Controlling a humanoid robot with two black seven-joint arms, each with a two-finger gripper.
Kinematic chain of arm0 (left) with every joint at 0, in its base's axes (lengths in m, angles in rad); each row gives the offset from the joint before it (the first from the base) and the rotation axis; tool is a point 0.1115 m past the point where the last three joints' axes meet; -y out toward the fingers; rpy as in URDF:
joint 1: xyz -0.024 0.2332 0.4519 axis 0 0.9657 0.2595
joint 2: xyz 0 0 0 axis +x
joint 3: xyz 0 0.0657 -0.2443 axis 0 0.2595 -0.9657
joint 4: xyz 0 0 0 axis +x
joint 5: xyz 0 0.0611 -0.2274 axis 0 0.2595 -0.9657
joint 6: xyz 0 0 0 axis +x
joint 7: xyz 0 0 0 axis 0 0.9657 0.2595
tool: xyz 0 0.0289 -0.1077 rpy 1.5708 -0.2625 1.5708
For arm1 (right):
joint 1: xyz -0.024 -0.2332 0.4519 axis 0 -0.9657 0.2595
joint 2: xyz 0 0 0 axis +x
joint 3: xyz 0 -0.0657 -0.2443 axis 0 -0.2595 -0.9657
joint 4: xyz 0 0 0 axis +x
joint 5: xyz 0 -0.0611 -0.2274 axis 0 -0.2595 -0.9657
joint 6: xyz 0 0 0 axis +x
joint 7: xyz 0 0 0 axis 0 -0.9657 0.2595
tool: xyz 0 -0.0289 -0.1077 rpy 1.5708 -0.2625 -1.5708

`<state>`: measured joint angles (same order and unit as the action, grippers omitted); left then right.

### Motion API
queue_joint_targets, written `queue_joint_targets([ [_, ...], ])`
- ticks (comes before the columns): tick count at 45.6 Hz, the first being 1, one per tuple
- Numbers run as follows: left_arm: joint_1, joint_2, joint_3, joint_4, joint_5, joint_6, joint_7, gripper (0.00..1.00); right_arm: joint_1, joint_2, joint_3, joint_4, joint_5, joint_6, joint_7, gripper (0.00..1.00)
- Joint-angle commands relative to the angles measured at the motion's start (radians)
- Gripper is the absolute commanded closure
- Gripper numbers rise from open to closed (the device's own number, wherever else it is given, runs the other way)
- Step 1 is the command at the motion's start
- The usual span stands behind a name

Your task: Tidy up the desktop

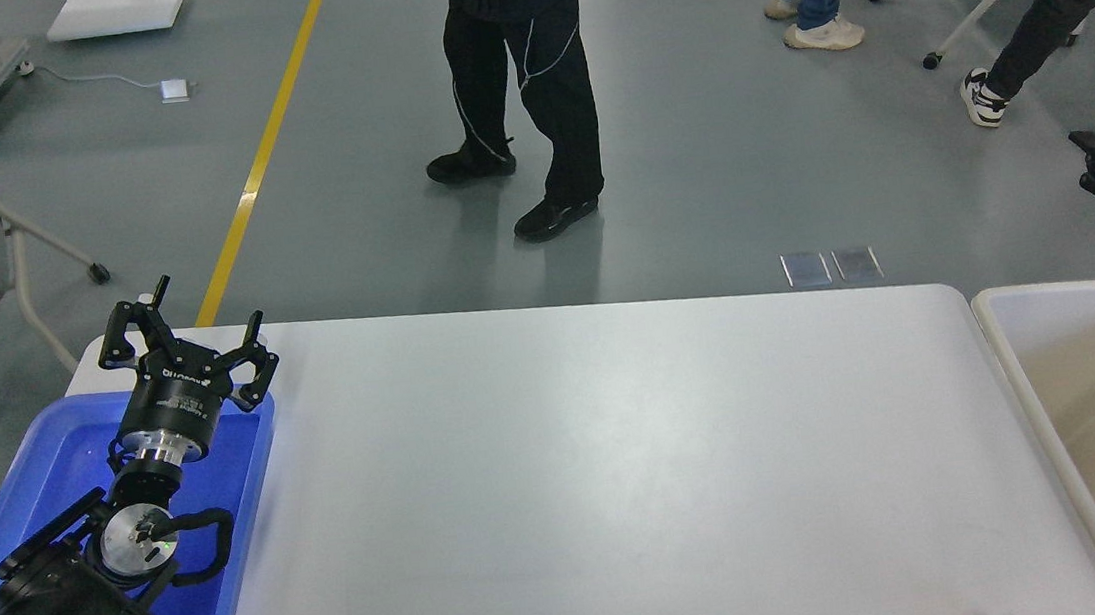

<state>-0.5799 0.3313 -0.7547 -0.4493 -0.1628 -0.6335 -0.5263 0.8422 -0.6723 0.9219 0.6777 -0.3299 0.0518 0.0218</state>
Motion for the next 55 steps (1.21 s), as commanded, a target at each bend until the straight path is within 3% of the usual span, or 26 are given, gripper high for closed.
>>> queue_joint_targets([
  [1, 0.0, 0.0, 0.0, 0.0, 0.0, 0.0, 0.0, 0.0, -0.162, 0.042, 0.239, 0.184, -0.014, 0.014, 0.182, 0.0],
  [12, 0.0, 0.0, 0.0, 0.0, 0.0, 0.0, 0.0, 0.0, -0.314, 0.154, 0.279, 0.206, -0.02, 0.017, 0.329, 0.0],
  [15, 0.0, 0.0, 0.0, 0.0, -0.001, 0.0, 0.0, 0.0, -0.357, 0.184, 0.278, 0.206, -0.02, 0.032, 0.351, 0.0],
  [30, 0.0, 0.0, 0.0, 0.0, 0.0, 0.0, 0.0, 0.0, -0.466, 0.284, 0.278, 0.203, -0.02, 0.066, 0.354, 0.0],
  [55, 0.0, 0.0, 0.0, 0.0, 0.0, 0.0, 0.0, 0.0, -0.362, 0.286, 0.229, 0.123, -0.021, 0.066, 0.352, 0.0],
])
